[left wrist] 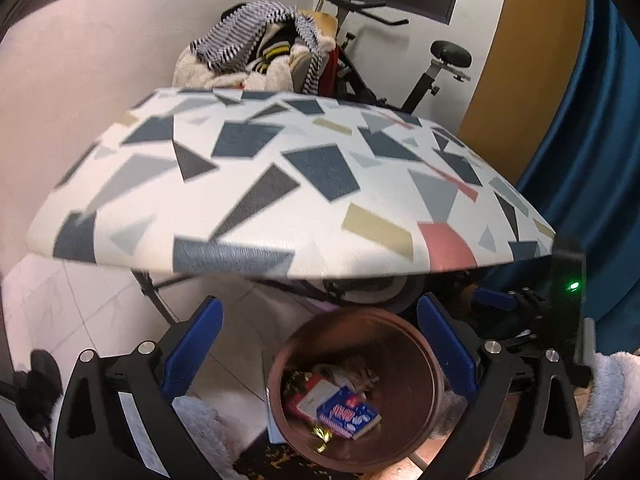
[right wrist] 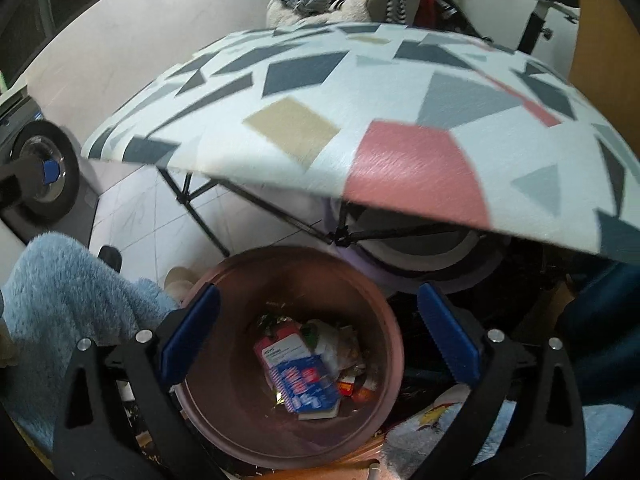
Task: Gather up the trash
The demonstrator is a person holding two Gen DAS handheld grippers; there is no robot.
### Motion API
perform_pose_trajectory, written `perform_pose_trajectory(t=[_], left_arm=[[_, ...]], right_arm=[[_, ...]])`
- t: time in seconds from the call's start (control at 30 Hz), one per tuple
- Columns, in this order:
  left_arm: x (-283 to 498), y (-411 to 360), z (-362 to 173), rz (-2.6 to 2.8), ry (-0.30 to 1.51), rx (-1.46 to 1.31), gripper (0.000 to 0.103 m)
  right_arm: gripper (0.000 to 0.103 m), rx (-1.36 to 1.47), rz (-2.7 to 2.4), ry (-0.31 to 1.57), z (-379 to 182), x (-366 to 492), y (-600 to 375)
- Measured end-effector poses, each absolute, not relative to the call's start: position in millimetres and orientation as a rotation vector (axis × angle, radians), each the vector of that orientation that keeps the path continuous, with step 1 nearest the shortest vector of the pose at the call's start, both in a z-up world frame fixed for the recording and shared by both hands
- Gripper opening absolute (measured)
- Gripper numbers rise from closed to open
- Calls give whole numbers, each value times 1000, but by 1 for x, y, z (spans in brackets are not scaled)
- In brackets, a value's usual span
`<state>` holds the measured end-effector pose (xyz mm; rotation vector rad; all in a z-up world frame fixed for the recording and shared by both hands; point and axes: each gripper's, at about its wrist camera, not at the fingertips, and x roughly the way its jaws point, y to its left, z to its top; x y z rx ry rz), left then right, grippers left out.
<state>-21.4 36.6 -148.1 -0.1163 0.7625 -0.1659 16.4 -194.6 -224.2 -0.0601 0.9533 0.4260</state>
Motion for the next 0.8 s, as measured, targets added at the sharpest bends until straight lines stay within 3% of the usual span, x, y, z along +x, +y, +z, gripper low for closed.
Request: perform_pose_trajectory(t=[0.5,0.8], left_arm=[[-8,-1,-1,-113,409,92,97],[-8,-6,32,-125,395,73,97]], right_arm=[[97,-49,304,654,-50,44,-238],[97,-57,306,565,8,42,-249]])
